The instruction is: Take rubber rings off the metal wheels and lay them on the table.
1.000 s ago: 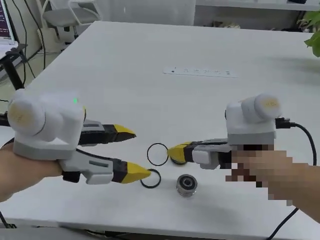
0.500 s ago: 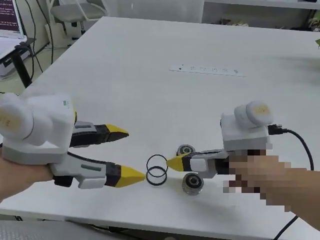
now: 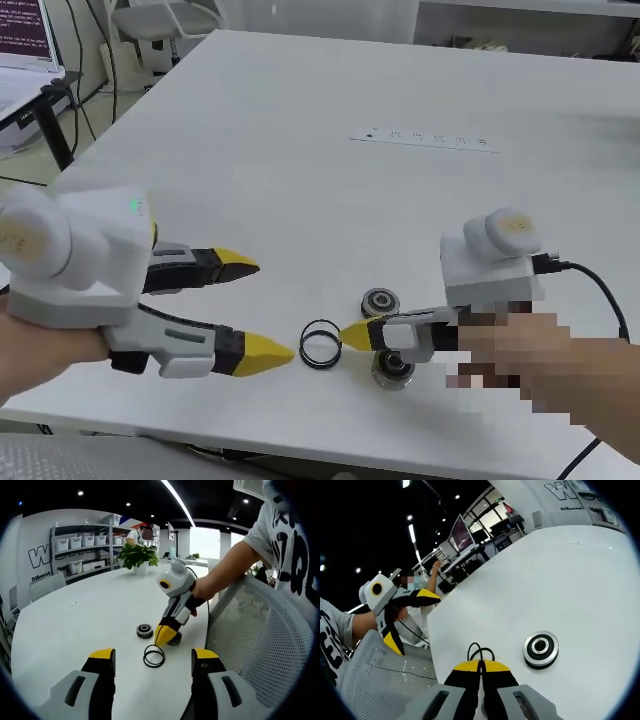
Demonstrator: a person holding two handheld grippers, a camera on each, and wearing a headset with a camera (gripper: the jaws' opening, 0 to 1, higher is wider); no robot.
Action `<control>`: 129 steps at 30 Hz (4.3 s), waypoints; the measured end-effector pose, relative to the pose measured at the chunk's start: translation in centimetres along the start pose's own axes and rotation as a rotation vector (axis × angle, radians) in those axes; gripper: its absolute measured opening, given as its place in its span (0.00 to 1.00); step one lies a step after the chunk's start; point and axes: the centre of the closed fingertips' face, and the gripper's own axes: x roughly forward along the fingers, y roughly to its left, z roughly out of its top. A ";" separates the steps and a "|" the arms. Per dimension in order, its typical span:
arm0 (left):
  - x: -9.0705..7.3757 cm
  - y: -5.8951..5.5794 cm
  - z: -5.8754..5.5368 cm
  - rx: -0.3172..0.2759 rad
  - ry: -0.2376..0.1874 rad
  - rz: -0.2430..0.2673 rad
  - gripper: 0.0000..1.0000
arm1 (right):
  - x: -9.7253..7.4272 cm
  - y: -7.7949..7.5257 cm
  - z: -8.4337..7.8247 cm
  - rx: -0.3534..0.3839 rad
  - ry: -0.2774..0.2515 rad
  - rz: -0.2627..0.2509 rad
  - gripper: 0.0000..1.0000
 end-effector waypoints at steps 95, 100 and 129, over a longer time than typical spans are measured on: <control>1.7 2.8 0.3 -0.073 0.021 -0.002 0.55 | -2.6 -1.3 2.4 -0.210 -0.052 -0.068 0.14; 2.8 3.2 0.5 -0.074 0.025 -0.010 0.55 | -3.2 -1.4 2.9 -0.228 -0.067 -0.080 0.15; 8.1 4.1 2.0 -0.103 0.028 -0.055 0.52 | -5.7 -6.9 1.6 -0.309 -0.036 -0.194 0.23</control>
